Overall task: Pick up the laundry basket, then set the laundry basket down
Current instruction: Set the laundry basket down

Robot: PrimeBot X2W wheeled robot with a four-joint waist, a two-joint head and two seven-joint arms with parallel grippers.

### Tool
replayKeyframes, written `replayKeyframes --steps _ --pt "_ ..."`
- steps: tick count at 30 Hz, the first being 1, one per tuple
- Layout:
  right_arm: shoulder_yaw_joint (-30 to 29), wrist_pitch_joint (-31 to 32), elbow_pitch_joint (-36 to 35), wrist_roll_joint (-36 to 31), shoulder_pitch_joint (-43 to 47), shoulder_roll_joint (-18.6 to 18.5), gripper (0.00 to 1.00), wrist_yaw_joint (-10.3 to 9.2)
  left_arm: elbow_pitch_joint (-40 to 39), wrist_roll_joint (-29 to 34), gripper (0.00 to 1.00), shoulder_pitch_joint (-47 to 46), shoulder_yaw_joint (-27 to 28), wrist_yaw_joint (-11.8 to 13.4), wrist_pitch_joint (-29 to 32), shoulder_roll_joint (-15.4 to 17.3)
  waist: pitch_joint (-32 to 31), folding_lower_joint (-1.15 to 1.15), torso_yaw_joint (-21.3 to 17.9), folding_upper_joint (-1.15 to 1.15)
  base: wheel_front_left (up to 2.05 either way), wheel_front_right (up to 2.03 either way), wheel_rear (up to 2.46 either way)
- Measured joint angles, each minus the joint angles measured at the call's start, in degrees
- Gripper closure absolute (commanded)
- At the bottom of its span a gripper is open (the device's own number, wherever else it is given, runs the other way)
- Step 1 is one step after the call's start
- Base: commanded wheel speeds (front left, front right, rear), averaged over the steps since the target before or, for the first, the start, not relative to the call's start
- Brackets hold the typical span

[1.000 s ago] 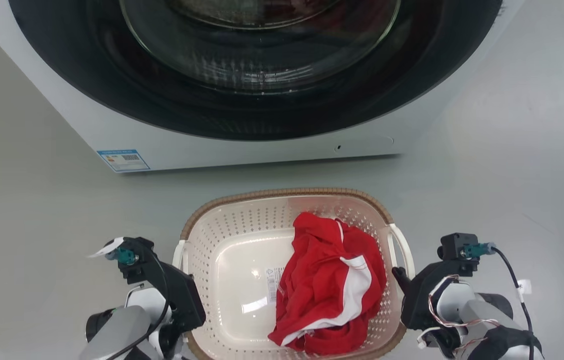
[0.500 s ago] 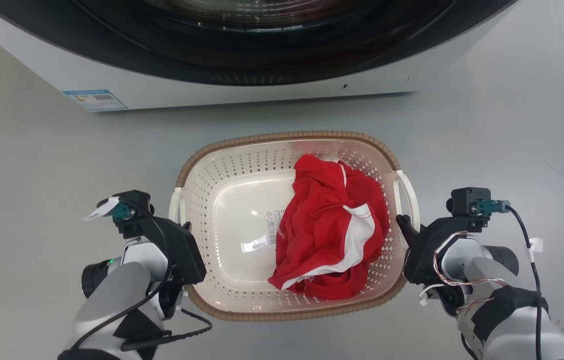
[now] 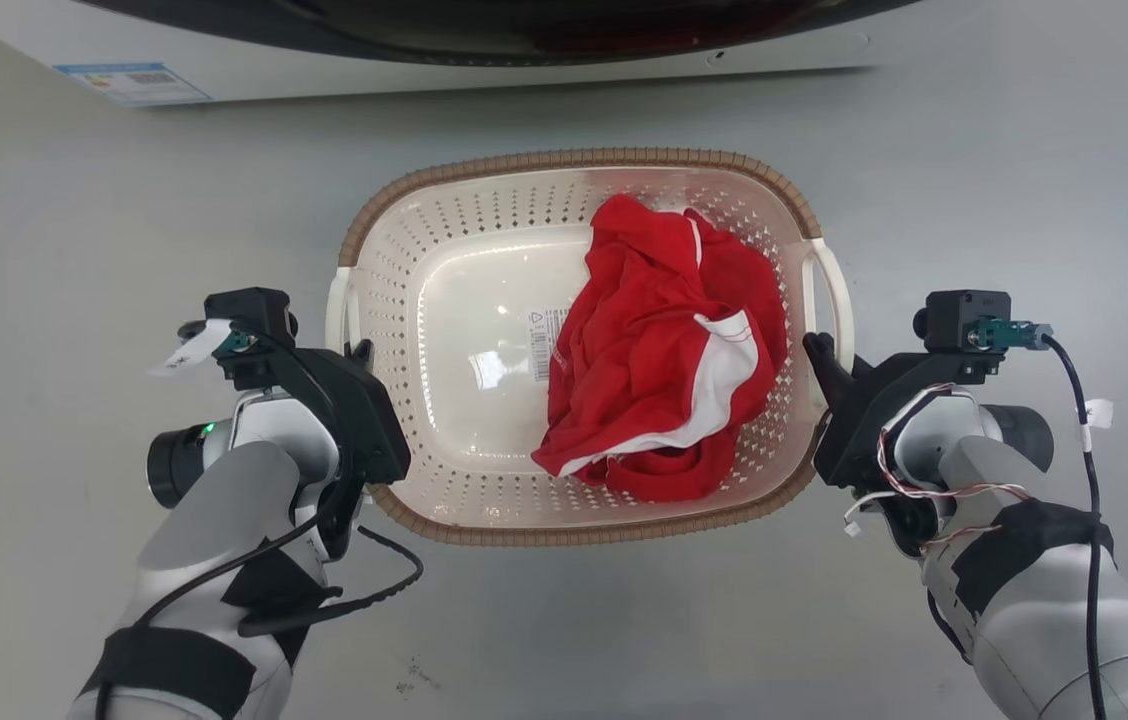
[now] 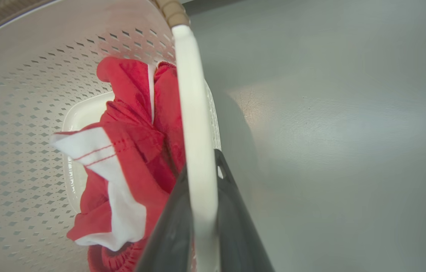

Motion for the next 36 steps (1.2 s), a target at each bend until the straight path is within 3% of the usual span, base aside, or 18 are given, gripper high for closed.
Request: replayKeyframes --steps 20,36 --pt "0.6 -7.1 0.0 -1.4 -4.4 -0.4 1.00 0.00 0.3 2.5 1.00 -4.4 -0.8 0.8 -8.7 -0.1 6.7 0.00 0.5 -0.01 0.00 0.00 0.00" --pt "1.7 -9.3 1.8 -2.2 -4.7 -0.3 1.00 0.01 2.1 2.5 1.00 -4.5 -1.0 -0.4 -9.9 -0.7 7.1 -0.01 0.7 -0.01 0.00 0.00 0.00"
